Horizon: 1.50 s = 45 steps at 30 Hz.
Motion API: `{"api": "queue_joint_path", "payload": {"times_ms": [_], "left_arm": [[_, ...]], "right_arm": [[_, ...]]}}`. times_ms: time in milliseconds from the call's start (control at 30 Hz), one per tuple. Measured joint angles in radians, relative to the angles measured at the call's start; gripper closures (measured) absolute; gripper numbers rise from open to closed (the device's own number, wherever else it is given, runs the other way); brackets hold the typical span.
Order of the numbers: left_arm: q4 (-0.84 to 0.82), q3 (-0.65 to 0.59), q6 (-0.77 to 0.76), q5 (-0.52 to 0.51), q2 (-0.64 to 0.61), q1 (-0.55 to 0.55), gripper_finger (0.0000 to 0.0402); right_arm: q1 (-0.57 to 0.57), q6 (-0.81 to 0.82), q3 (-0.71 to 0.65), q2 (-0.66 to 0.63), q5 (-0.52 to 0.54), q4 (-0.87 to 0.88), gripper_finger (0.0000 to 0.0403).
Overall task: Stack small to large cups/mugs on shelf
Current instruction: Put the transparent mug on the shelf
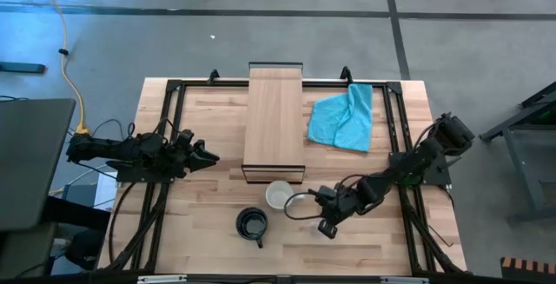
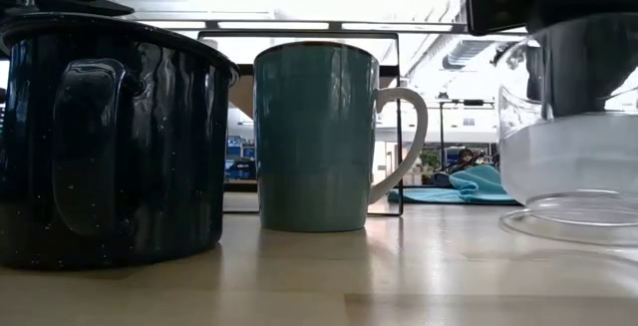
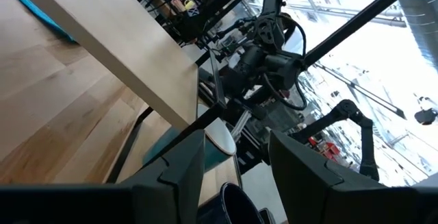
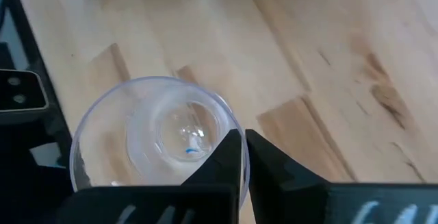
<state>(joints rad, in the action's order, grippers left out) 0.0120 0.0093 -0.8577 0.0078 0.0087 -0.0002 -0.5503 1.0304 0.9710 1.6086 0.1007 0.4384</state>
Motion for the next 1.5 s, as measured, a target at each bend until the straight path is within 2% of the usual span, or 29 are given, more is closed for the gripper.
{"api": "queue_joint_path", "payload": {"times_ms": [400, 767, 1100, 1333, 1500], "left_arm": [[0.0, 0.0, 0.0, 0.0, 0.0, 0.0, 0.025], [0.0, 0.0, -0.003, 0.0, 0.0, 0.0, 0.025], [0.002, 0.0, -0.003, -0.016, 0.003, 0.0, 0.025], [0.005, 0.0, -0.003, -0.02, 0.01, 0.0, 0.025], [0.005, 0.0, -0.004, -0.027, 0.015, 0.0, 0.025]], "right_arm": [[0.033, -0.039, 0.0, -0.036, 0.005, 0.175, 0.0402], [0.086, -0.124, 0.002, -0.042, 0.004, 0.238, 0.0402], [0.093, -0.142, -0.003, -0.166, 0.119, 0.434, 0.0403], [0.093, -0.2, -0.003, -0.245, 0.18, 0.455, 0.0403], [0.093, -0.294, -0.003, -0.25, 0.177, 0.453, 0.0403]]}}
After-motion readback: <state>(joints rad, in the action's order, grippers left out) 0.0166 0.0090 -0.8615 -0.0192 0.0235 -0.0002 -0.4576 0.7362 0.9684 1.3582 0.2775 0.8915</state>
